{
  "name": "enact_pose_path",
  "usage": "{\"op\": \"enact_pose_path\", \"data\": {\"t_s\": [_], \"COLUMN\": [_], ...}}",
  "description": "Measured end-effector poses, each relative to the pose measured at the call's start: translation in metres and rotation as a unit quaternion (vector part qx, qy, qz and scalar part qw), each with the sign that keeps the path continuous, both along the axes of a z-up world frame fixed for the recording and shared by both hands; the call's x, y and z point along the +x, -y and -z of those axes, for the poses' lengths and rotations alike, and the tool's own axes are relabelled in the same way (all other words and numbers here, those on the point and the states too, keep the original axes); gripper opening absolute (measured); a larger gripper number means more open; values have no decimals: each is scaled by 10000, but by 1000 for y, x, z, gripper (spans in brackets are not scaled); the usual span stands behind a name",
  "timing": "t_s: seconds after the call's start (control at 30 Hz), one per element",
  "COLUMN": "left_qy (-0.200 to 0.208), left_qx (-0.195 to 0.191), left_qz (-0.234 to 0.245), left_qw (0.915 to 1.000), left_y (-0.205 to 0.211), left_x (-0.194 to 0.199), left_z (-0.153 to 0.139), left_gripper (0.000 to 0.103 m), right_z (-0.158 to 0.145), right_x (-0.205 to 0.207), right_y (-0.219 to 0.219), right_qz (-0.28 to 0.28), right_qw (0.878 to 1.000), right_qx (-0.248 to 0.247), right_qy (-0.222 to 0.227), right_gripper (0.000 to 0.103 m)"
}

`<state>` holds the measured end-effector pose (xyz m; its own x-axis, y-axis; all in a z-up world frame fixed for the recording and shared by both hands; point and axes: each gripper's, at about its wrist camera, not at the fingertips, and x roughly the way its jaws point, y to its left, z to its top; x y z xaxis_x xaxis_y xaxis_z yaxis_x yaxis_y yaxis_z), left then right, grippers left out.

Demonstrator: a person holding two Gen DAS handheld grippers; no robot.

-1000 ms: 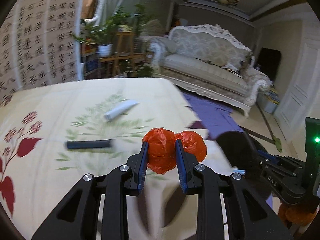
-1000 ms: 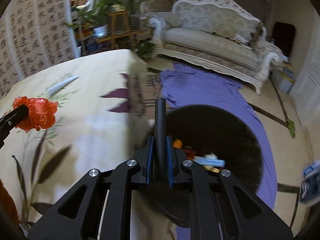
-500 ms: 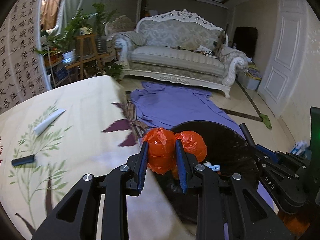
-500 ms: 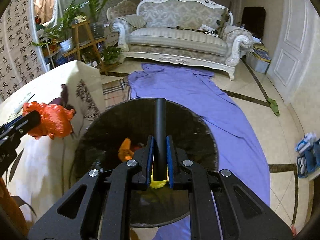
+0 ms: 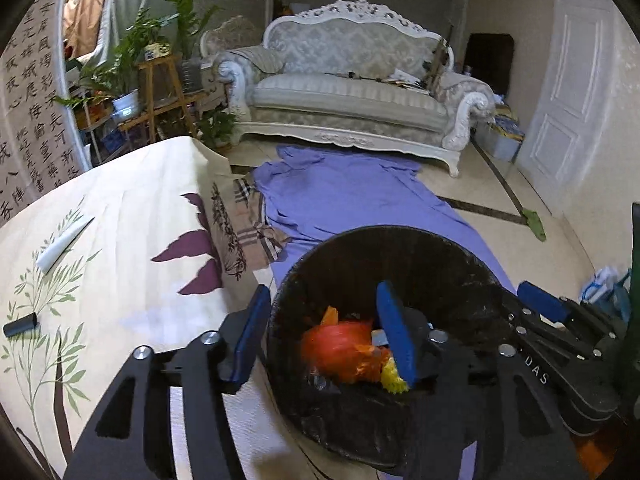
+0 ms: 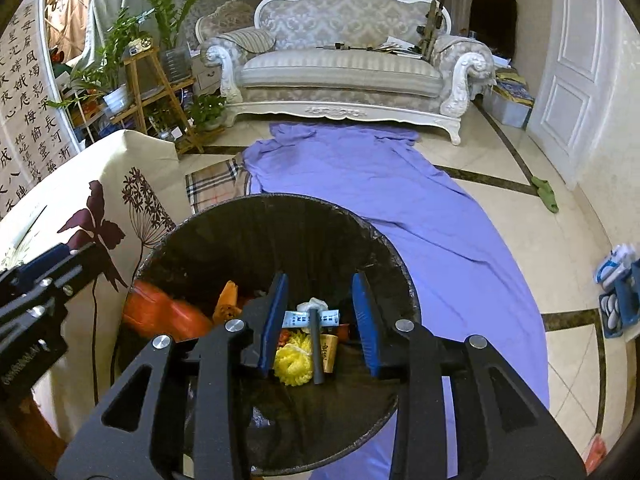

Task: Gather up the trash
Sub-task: 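Carry the red bag and black tube over the black bin and open both tools, then move both open tools back over the bed toward the short black tube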

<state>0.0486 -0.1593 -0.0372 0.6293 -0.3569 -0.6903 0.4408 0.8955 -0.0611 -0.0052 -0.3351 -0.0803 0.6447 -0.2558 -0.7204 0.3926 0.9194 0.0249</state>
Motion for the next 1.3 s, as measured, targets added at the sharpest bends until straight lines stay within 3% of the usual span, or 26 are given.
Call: {"op": "enact_pose_path", "data": {"t_s": [0.23, 0.57, 0.87, 1.07, 1.1, 1.3], "left_qy": [27, 208, 86, -121, -152, -231], "left_qx": [29, 207, 379, 472, 479, 373], "left_qz": [-290, -1087, -2074, -2781, -2849, -3242], "left_qw": [9996, 9936, 9775, 9593, 9572, 9450], "left_y": [-26, -111, -206, -277, -285, -333], "left_x": [-8, -17, -16, -10, -9, -6], "left_z": [-4, -15, -10, 0, 2, 4], "left_gripper": [59, 61, 63, 64, 64, 64], "right_z": [-6, -25, -30, -17, -17, -17], "right_x": [1, 20, 45, 64, 65, 78], "right_y": [-17, -97, -188, -243, -249, -288], "right_qz": [-198, -1168, -2261, -2883, -2932, -3348], "right_qw": [9998, 9929, 9740, 9571, 9556, 9414], "right_qx": [-2, 57, 112, 31, -24, -125], "right_qy": [53, 223, 124, -280, -294, -389], "right_gripper": [34, 40, 41, 41, 48, 49]}}
